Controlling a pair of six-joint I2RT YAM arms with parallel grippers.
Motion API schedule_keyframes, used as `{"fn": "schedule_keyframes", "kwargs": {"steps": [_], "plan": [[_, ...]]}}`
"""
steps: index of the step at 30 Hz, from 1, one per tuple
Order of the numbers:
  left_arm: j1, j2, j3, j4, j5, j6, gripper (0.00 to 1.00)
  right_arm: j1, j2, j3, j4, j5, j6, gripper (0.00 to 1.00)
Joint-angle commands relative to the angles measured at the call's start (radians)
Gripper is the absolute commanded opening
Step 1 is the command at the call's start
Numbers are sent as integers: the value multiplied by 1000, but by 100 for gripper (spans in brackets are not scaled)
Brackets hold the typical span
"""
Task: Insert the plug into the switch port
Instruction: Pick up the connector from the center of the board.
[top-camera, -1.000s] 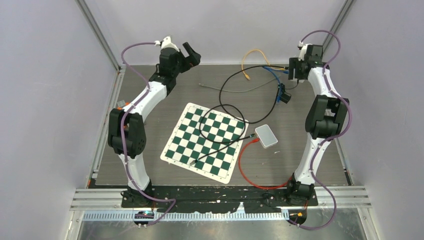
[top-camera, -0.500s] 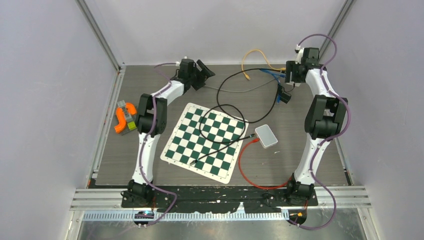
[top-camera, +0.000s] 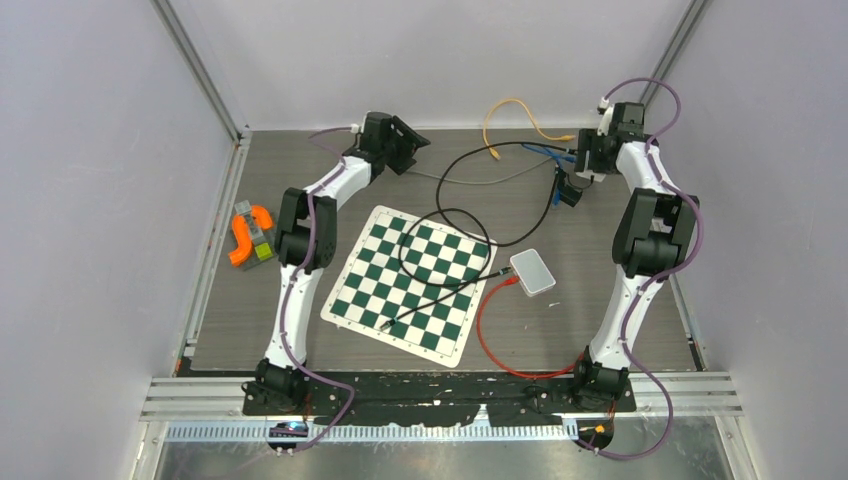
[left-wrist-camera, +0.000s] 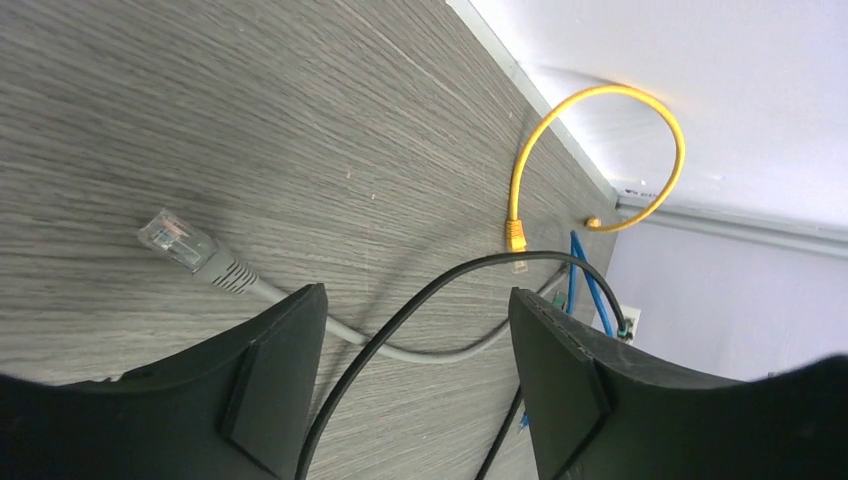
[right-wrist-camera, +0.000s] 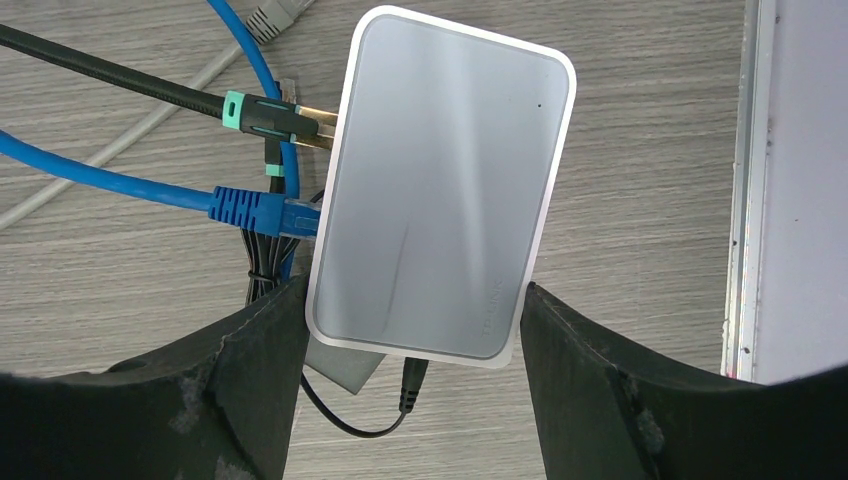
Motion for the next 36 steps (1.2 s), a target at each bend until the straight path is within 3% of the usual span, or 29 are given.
{"fn": "schedule_keyframes", "kwargs": {"steps": [1,8,17,27,36], "plan": [[-9,12,24,-35,-57,-45,67,-6,-52,8,23,-3,24,67],[-7,50,28,-37,-43,-95,64,-6,-115,2,-2,2,52,80],[5,20,15,-40,-37,-36,64,-8,-124,17,-27,-2,51,94],[8,-118,-33,-61,-30,136,63,3,-86,136,11,-141,164,82],[7,-392,-256,-100,-55,342,65,117,103,378,115,-252,324,73]]}}
